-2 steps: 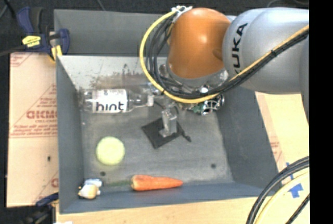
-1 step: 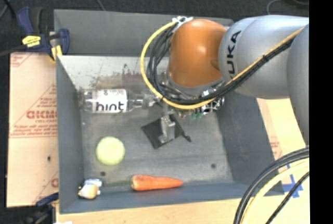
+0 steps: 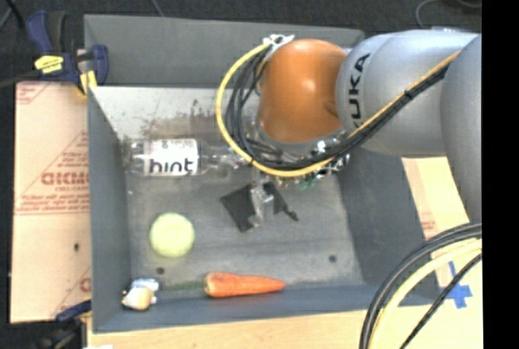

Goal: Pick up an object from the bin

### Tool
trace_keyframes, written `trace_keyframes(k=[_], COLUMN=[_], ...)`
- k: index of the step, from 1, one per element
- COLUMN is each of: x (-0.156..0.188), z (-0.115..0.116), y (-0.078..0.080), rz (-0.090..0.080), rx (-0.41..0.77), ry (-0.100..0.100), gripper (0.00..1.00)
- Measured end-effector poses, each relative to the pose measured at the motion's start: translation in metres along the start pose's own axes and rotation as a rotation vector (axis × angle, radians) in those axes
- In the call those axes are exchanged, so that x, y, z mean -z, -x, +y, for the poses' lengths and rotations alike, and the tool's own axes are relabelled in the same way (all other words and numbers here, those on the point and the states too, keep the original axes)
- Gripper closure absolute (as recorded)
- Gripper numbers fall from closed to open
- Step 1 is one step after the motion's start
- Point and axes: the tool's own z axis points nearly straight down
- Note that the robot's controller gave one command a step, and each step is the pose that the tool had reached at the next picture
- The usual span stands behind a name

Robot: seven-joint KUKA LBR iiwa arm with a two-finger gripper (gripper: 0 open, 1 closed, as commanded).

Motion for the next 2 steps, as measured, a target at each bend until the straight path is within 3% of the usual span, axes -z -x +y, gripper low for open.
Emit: trace_keyframes(k=[2], x=[-0.035], z=[-0.003], y=[-0.002], rz=[-0.001], rx=[-0.194], ry=[0.001], gripper=[0.00])
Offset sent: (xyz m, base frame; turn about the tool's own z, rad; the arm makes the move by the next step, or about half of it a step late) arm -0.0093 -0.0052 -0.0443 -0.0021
